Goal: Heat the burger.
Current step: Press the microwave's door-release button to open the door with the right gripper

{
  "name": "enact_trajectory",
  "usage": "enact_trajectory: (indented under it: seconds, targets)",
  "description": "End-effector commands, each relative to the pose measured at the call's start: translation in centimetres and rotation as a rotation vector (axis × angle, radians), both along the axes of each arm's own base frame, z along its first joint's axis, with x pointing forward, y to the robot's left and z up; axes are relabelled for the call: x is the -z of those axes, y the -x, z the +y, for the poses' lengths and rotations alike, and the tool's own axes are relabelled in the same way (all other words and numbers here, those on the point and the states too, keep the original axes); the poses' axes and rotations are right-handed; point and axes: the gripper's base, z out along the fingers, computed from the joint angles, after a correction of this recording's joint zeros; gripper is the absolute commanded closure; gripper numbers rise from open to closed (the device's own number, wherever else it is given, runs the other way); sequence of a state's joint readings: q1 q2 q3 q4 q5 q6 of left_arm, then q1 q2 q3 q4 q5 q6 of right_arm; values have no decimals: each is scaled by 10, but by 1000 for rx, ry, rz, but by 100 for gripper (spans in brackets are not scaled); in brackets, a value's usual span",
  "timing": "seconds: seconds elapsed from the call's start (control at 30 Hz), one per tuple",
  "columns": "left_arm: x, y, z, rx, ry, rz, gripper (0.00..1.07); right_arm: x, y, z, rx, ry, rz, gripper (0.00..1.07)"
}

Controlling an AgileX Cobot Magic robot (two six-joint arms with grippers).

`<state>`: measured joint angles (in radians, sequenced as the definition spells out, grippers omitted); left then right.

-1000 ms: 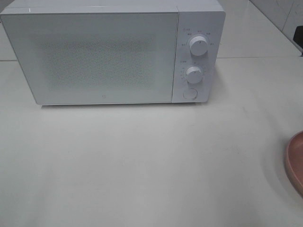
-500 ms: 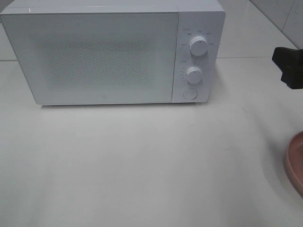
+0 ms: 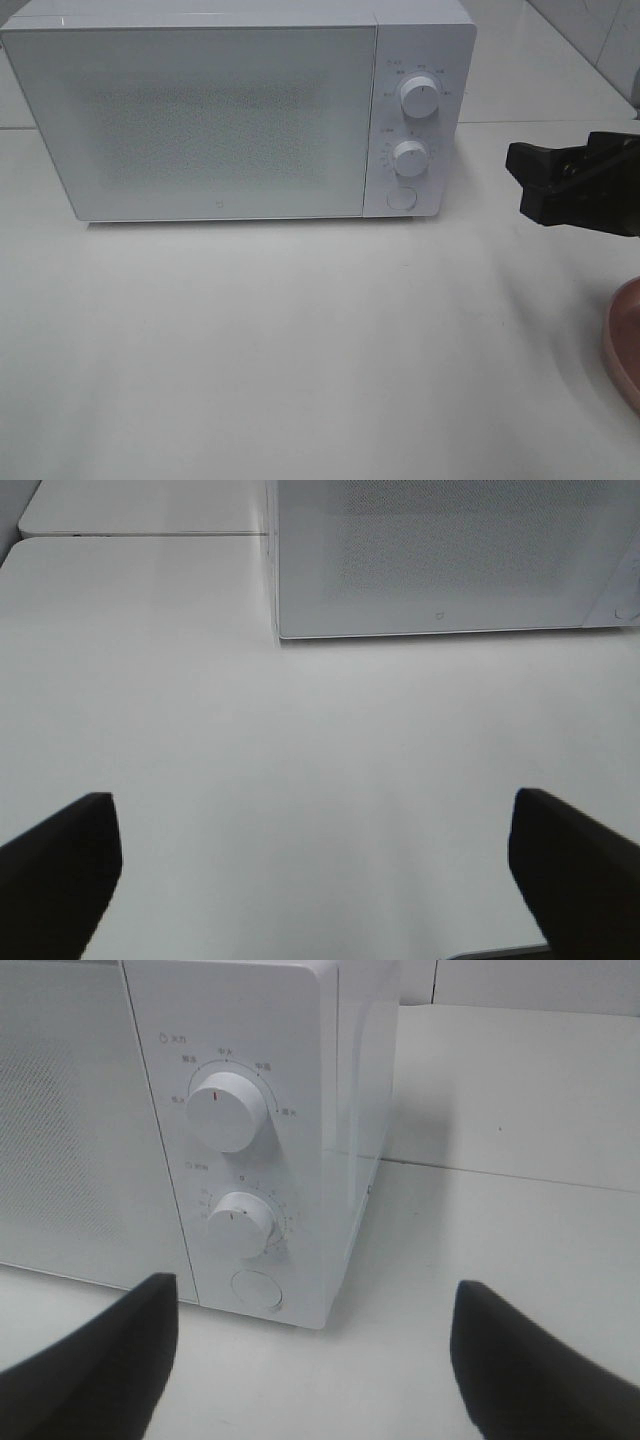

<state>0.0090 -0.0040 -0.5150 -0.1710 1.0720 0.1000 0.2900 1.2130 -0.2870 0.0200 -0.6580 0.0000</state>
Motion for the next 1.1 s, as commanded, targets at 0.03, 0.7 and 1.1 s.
enact_trajectory:
  seconds: [0.03, 0.7, 1.1]
  targets:
    - [0, 3, -1, 7, 8, -20, 9, 1, -1, 3, 11, -1, -19, 34]
    - [0, 3, -1, 7, 8, -20, 9, 26, 3, 40, 204, 20, -83, 34]
    - [0, 3, -1, 7, 8, -20, 9, 51, 8, 61, 154, 49, -19, 34]
